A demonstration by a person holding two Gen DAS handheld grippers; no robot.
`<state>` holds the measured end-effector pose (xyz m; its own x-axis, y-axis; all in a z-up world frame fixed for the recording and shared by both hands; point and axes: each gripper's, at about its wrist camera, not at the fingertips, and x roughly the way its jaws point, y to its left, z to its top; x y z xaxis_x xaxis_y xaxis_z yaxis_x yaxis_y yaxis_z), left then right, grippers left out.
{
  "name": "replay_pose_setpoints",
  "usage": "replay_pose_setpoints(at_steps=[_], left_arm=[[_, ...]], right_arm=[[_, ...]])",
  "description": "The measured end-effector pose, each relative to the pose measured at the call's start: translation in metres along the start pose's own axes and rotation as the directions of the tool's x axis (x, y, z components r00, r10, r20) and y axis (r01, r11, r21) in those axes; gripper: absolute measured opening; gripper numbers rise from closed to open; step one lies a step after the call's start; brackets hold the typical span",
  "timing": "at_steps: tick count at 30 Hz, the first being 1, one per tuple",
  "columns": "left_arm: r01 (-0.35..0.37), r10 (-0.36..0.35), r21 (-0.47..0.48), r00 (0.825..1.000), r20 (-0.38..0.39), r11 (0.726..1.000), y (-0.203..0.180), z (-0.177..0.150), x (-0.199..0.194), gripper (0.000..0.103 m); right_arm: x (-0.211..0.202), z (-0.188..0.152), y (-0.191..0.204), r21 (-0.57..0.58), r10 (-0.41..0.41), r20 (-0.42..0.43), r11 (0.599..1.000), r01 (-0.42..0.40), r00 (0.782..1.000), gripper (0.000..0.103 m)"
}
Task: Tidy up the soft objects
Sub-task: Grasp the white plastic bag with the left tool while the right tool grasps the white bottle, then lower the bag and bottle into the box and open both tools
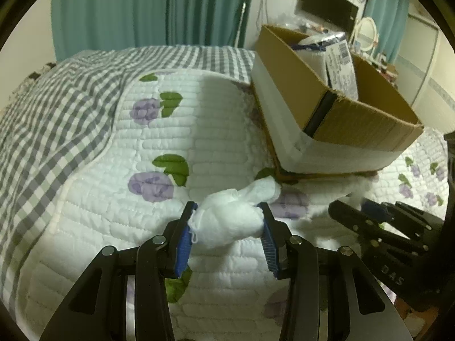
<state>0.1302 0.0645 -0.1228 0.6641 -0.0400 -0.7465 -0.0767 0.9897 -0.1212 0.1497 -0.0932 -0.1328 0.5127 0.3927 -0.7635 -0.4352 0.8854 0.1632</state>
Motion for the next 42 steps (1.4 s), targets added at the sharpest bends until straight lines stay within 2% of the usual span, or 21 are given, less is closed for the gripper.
replay_pose_setpoints(at_steps=[5,11,19,24,28,34,36,40,42], left_arm=[[0.073,-0.073,-0.011,0.997,0.015,0.997,-0.01,-0.001,-0.02,0.042],[0.114,-0.115,0.02,0.992,0.048,0.993,-0.03,-0.002,-0.055,0.042],[0.092,-0.113,0.129,0.98,0.164,0.987,-0.071,0.027,-0.113,0.042],[0.095,-0.131,0.171,0.969,0.211,0.981,-0.091,0.057,-0.123,0.042],[0.089,-0.137,0.209,0.964,0.228,0.974,-0.108,0.083,-0.112,0.042],[0.086,-0.133,0.227,0.97,0.202,0.97,-0.122,0.114,-0.062,0.042],[0.085,-0.129,0.225,0.974,0.187,0.971,-0.124,0.118,-0.044,0.042],[0.105,-0.144,0.235,0.978,0.153,0.966,-0.126,0.122,-0.01,0.042],[0.099,-0.138,0.244,0.979,0.148,0.965,-0.128,0.122,0.002,0.046]], right_arm=[[-0.032,-0.001,0.006,-0.031,0.01,0.036,0.999,-0.009,0.999,0.028],[-0.086,0.0,0.002,-0.025,0.021,0.101,1.0,-0.018,0.995,0.027],[-0.17,0.029,-0.023,-0.042,-0.021,0.212,0.999,0.031,0.977,0.027],[-0.195,0.054,-0.046,-0.035,-0.053,0.257,0.997,0.064,0.965,0.027],[-0.191,0.08,-0.061,-0.014,-0.052,0.27,0.998,0.058,0.961,0.027],[-0.155,0.116,-0.089,0.013,-0.036,0.253,0.999,0.033,0.967,0.027],[-0.136,0.124,-0.094,0.014,-0.054,0.238,0.999,0.052,0.97,0.027],[-0.102,0.13,-0.107,0.024,-0.036,0.22,0.999,0.031,0.975,0.027],[-0.09,0.13,-0.113,0.029,-0.031,0.218,0.999,0.025,0.976,0.027]])
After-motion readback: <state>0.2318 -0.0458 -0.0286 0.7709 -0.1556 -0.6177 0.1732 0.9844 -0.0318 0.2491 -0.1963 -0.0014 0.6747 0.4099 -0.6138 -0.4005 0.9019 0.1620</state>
